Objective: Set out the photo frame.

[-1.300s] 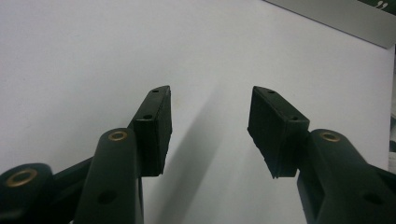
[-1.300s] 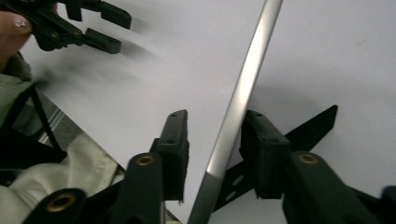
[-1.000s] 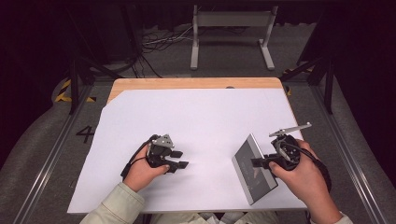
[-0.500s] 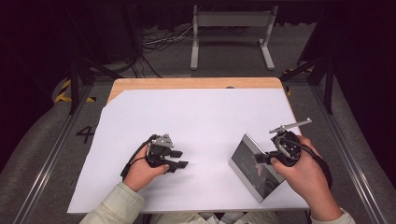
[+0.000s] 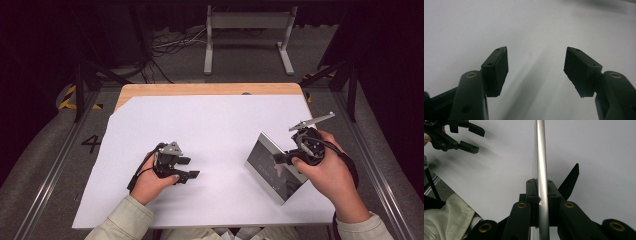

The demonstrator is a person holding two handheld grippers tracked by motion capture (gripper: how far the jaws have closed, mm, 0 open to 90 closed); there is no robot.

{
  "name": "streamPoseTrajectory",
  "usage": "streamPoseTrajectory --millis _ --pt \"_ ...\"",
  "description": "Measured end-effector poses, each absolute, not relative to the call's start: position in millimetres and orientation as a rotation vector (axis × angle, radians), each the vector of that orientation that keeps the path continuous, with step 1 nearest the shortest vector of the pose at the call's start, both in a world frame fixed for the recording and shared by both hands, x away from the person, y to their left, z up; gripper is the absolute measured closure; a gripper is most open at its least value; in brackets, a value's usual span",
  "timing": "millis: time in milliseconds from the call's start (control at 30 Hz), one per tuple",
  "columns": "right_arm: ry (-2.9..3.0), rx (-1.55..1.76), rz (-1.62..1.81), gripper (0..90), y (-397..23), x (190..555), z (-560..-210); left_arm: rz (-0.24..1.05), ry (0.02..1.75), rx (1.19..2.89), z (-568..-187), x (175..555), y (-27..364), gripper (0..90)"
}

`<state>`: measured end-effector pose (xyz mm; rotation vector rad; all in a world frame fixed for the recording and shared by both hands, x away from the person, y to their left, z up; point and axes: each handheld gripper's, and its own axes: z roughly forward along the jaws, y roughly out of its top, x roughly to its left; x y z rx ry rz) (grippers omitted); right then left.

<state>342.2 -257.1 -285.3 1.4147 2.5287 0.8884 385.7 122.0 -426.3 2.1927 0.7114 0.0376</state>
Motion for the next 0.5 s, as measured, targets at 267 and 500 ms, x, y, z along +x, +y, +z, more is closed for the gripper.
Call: streamPoseTrajectory --millis 267,500 --pt "2.572 1.292 0.862 83.7 -250.9 356.4 -272.5 0.085 0.783 2.171 -428.7 384.7 138.0 28.6" --pt "2.641 1.177 0.882 83.7 -243.2 374.0 -267.2 0.124 0.848 2.138 -432.9 382.1 154.6 24.9"
